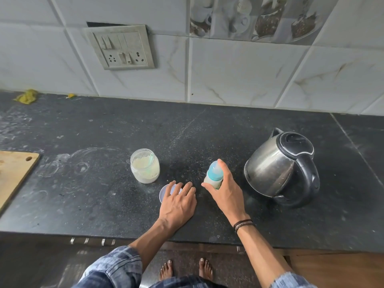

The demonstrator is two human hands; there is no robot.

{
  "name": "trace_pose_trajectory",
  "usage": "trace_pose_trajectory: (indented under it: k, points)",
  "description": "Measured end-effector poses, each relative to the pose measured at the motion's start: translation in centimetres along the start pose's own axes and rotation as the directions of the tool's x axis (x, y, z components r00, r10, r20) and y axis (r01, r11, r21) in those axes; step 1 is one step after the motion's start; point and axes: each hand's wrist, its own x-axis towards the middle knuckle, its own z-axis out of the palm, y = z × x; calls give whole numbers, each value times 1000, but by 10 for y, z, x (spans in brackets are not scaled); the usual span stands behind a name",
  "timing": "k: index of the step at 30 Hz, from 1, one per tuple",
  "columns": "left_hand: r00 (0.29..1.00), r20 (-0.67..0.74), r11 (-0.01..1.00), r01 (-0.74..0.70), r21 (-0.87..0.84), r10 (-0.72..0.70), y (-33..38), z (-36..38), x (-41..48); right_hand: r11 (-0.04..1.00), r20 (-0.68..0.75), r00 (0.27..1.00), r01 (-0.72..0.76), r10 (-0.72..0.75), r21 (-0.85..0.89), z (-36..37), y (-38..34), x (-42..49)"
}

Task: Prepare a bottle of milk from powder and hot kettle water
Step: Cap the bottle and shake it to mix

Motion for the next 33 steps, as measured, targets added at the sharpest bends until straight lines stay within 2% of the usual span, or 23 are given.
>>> trace_pose_trajectory:
  k: [4,8,14,17,19,21,23,24,25,28,29,31,33]
  points:
    - [1000,-10,1000,4,-1,-4,0,1,0,1000,-87,996,29,-30,-7,9,2,0]
    - [1000,-15,1000,2,1,-2,0,4,-2,999,-117,992,43,-44,-11,15,6,2]
    - [1000,-27,1000,4,3,-4,0,5,-2,997,-53,998,43,-39,66,10,7,6]
    - [999,-43,1000,-6,10,6,0,2,0,990,30,998,48,-52,136,-16,-7,23]
    - [998,-57,1000,-13,8,13,0,2,0,975,2,997,80,-82,206,-46,-24,40]
    - [998,-69,1000,-10,2,10,0,2,0,891,-182,983,107,-28,440,-74,-48,57]
    - [997,-76,1000,-8,-11,7,1,2,0,686,-399,909,213,122,696,-88,-69,66]
    - [997,-75,1000,-8,-14,7,1,3,0,605,-437,883,255,173,755,-92,-78,67]
    - [998,-69,1000,-8,-16,7,0,3,0,569,-413,891,244,188,785,-95,-86,65]
    - [998,-59,1000,-8,-26,6,-1,5,-1,648,-182,980,86,82,757,-102,-93,56]
    - [998,-56,1000,-5,-30,4,-1,6,-1,622,-195,978,106,77,776,-108,-94,55]
    - [999,-51,999,8,-38,-10,-1,7,0,496,-359,923,248,140,832,-120,-102,58]
    - [999,-46,999,16,-41,-18,-1,8,-1,476,-489,849,353,198,806,-123,-109,61]
